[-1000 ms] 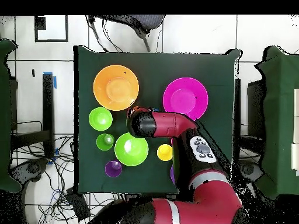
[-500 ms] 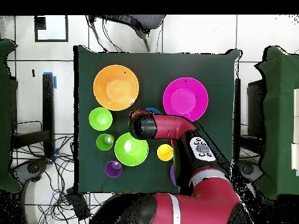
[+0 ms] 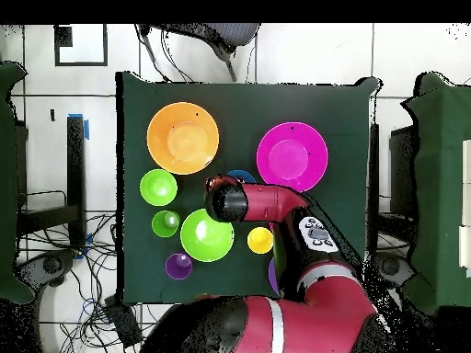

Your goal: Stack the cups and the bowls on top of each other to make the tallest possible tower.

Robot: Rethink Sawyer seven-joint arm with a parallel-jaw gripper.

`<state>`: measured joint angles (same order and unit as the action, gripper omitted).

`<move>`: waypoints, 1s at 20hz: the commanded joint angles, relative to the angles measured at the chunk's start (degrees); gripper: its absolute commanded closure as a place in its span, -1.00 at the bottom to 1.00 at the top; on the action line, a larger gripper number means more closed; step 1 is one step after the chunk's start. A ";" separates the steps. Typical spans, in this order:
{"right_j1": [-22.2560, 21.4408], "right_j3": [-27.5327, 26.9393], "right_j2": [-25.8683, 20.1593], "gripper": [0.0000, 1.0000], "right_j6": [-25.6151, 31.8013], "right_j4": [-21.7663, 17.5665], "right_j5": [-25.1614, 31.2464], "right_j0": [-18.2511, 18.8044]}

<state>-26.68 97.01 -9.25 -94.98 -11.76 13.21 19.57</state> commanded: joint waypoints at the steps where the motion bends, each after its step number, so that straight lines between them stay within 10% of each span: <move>1: 3.27 1.85 -0.10 -1.00 -6.43 -3.03 -3.85 -1.20; 20: 3.81 2.35 -0.38 -1.00 -5.27 -3.13 -5.38 0.03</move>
<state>-24.41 97.30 -7.69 -94.98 -11.75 10.30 19.44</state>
